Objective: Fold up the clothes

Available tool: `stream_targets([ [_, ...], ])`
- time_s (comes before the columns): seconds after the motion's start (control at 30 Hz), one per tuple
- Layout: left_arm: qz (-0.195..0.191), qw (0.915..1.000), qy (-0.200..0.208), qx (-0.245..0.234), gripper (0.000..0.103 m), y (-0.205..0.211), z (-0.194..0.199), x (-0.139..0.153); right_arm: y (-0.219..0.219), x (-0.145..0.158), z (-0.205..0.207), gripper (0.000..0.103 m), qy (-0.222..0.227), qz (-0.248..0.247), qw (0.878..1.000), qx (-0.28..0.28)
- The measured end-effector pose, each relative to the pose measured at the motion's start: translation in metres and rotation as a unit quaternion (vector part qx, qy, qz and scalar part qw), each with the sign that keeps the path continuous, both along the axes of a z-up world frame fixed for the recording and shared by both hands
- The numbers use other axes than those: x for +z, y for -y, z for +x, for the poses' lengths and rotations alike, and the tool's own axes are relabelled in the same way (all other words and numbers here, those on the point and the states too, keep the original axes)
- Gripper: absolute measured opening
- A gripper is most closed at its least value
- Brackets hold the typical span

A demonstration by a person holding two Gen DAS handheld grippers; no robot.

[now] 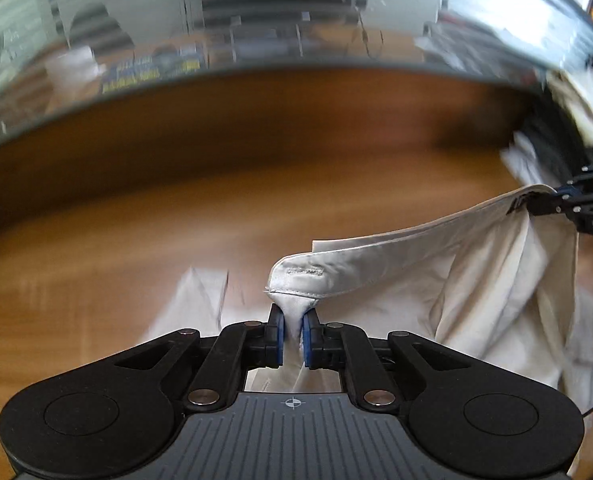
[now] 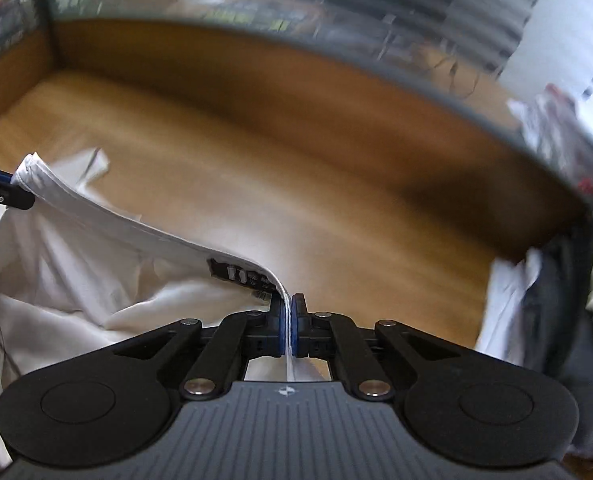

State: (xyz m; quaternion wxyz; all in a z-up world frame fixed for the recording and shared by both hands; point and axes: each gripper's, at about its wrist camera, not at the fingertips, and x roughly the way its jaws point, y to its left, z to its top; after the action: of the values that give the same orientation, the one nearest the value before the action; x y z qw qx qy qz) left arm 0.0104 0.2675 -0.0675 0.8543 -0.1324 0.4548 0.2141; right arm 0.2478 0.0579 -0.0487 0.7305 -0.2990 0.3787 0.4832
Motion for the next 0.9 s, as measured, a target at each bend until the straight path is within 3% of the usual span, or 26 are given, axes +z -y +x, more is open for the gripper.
stream_targets([
  [0.13,0.044,0.9988,0.021,0.009,0.011,-0.012,0.036,0.024,-0.017,0.016,0.022,0.003,0.042,0.026,0.999,-0.014],
  [0.37,0.083,0.9950,0.041,0.038,0.011,-0.043,0.087,0.036,-0.057,0.027,0.060,0.003,0.110,0.055,0.992,-0.033],
  [0.47,0.089,0.9946,0.032,0.043,0.013,-0.053,0.101,0.028,-0.068,0.016,0.076,0.007,0.103,0.052,0.993,-0.031],
  [0.57,0.088,0.9950,0.009,0.045,0.026,-0.061,0.104,0.014,-0.073,0.000,0.086,0.030,0.090,0.031,0.995,-0.027],
  [0.6,0.085,0.9953,0.003,0.048,0.035,-0.063,0.102,0.009,-0.072,-0.004,0.088,0.033,0.084,0.028,0.996,-0.028],
  [0.7,0.070,0.9961,-0.009,0.052,0.037,-0.066,0.090,-0.003,-0.067,-0.016,0.082,0.035,0.063,0.016,0.997,-0.029],
  [0.9,0.032,0.9959,-0.050,0.068,0.060,-0.064,0.055,-0.031,-0.034,-0.033,0.062,0.041,0.008,-0.006,0.999,-0.041],
])
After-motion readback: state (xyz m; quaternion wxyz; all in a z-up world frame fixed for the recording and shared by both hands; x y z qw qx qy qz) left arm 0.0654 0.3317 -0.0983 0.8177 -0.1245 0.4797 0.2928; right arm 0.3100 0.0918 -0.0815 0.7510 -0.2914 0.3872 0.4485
